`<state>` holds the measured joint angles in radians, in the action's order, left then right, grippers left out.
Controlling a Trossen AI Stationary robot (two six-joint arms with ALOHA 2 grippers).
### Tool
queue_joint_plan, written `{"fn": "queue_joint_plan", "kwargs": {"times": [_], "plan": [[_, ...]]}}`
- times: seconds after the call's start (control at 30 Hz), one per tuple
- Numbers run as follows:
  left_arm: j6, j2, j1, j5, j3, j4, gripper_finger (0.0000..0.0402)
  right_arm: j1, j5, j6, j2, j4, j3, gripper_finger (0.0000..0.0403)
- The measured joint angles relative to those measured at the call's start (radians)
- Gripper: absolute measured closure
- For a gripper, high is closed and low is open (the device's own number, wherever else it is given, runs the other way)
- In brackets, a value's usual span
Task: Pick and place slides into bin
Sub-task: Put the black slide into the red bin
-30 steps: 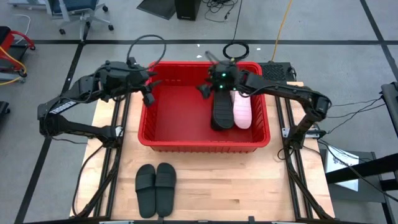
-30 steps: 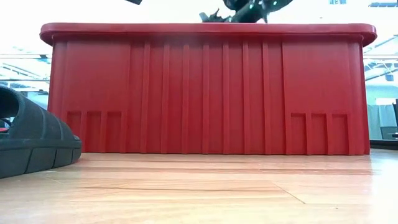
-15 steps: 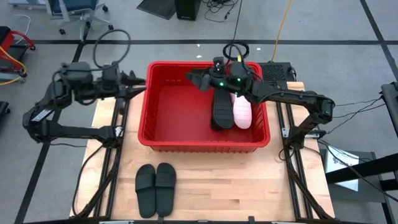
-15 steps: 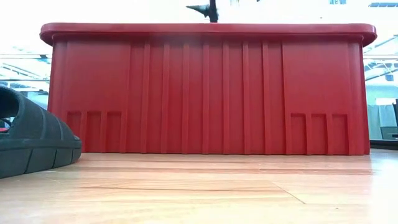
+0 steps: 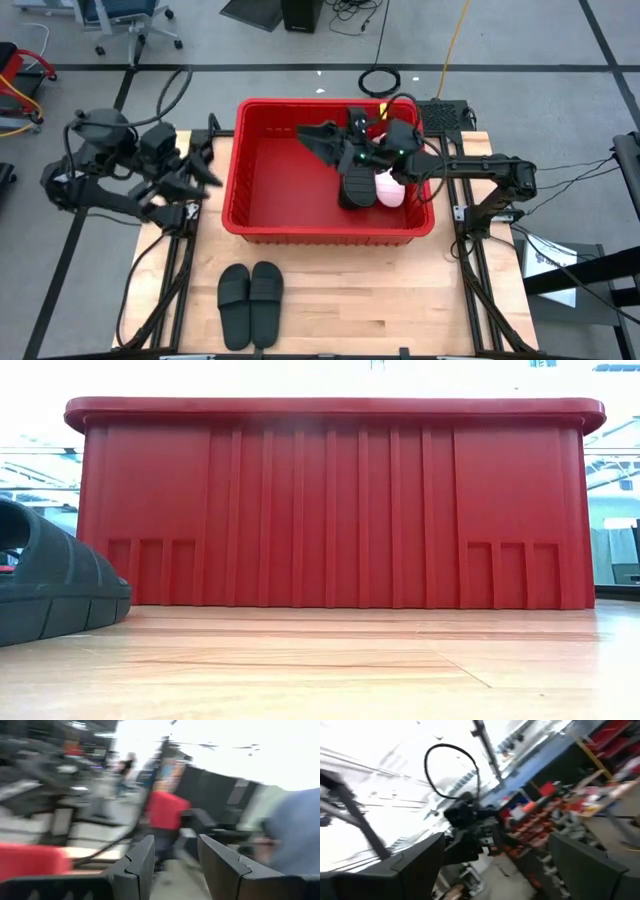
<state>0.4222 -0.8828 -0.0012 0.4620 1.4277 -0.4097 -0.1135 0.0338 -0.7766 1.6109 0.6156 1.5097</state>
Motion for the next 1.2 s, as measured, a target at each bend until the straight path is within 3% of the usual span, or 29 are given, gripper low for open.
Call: {"fn": "queue_joint_plan", "kwargs": {"times": [0.13, 0.3, 0.57, 0.7, 0.87, 1.2], "plan": [[0.073, -0.029, -0.135, 0.061, 0.0, 0.142, 0.0254, 0.035, 0.023, 0.002, 0.0, 0.046, 0.0, 0.0055], [0.115, -0.079, -0.284, 0.066, 0.0, 0.238, 0.0254, 0.075, 0.021, 0.001, -0.001, 0.137, 0.0, 0.0055], [0.19, -0.183, -0.482, 0.061, 0.0, 0.251, 0.0254, 0.12, 0.016, 0.035, 0.0, 0.234, 0.0, 0.0055], [0.208, -0.225, -0.588, 0.05, 0.0, 0.223, 0.0254, 0.153, -0.038, 0.011, 0.0, 0.241, 0.0, 0.0055], [0.208, -0.249, -0.712, -0.054, 0.0, 0.144, 0.0254, 0.212, -0.049, 0.013, 0.0, 0.241, 0.0, 0.0055], [0.155, -0.301, -0.925, -0.387, 0.0, -0.112, 0.0254, 0.407, -0.302, 0.237, 0.0, 0.238, 0.0, 0.0055]]}}
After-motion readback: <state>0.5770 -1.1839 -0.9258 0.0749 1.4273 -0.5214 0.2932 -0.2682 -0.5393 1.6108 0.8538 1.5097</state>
